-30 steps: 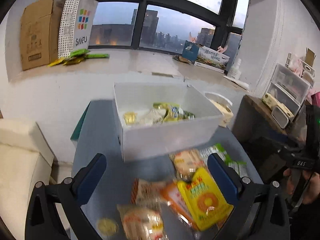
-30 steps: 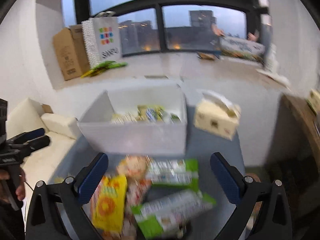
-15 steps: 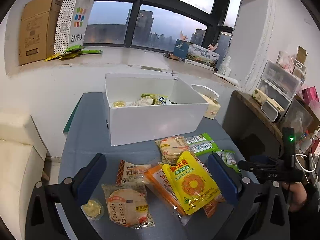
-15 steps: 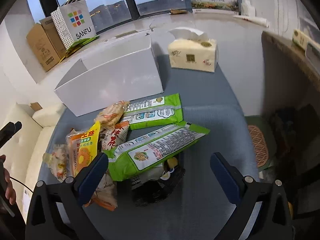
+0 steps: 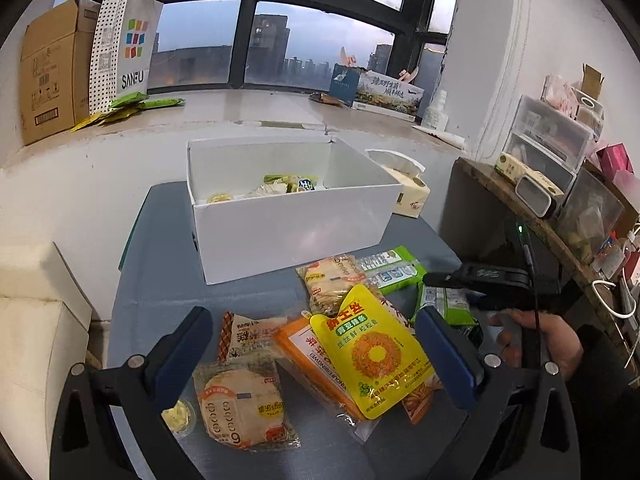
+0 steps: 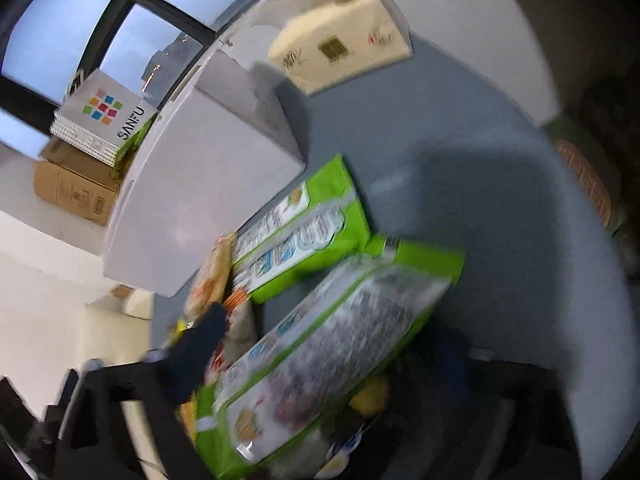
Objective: Organize snacks
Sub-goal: 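Grasp the long green-and-white packet with the right gripper, then grasp the round bread packet with the left gripper while the right carries the green packet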
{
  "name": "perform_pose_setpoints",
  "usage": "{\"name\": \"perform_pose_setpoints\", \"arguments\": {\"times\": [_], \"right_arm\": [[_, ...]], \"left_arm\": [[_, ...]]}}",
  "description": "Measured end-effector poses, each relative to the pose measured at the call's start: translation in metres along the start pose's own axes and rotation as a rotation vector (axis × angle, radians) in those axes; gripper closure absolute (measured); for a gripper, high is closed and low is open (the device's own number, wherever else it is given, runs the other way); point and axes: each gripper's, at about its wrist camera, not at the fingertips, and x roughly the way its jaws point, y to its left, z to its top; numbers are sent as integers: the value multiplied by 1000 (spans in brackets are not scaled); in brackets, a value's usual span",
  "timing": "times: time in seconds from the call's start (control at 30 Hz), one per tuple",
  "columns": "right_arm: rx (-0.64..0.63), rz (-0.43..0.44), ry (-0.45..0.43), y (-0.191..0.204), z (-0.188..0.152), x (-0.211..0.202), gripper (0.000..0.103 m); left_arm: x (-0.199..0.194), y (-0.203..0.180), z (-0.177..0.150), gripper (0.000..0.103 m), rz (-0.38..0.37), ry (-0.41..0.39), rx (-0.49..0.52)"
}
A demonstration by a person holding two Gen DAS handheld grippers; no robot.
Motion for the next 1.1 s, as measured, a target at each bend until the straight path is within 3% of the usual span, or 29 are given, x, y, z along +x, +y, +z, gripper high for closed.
{"name": "perform_pose_setpoints", "arguments": {"times": [0.03, 0.07, 0.37, 0.47, 0.67, 0.9, 1.1], "right_arm": [[-17, -3, 6, 3, 1, 2, 72], [-14, 19, 6, 3, 2, 2, 75], [-127, 92, -95, 34, 4, -42, 89], [-260, 45, -200, 63, -2, -76, 89], [-428, 29, -312, 102, -19, -126, 89], [-475, 40, -297, 108, -32, -129, 89], [-499, 54, -242, 115, -45, -113, 89]], "left_arm": [[1, 1, 0, 0, 4, 1, -2], [1, 2, -1, 0, 6, 2, -6], [6, 21, -8, 0, 20, 31, -56], [13, 30, -16, 0, 50, 76, -61], [38, 34, -37, 0, 82, 185, 12], [58, 39, -58, 0, 118, 263, 35], [78, 43, -65, 0, 229, 305, 75]]}}
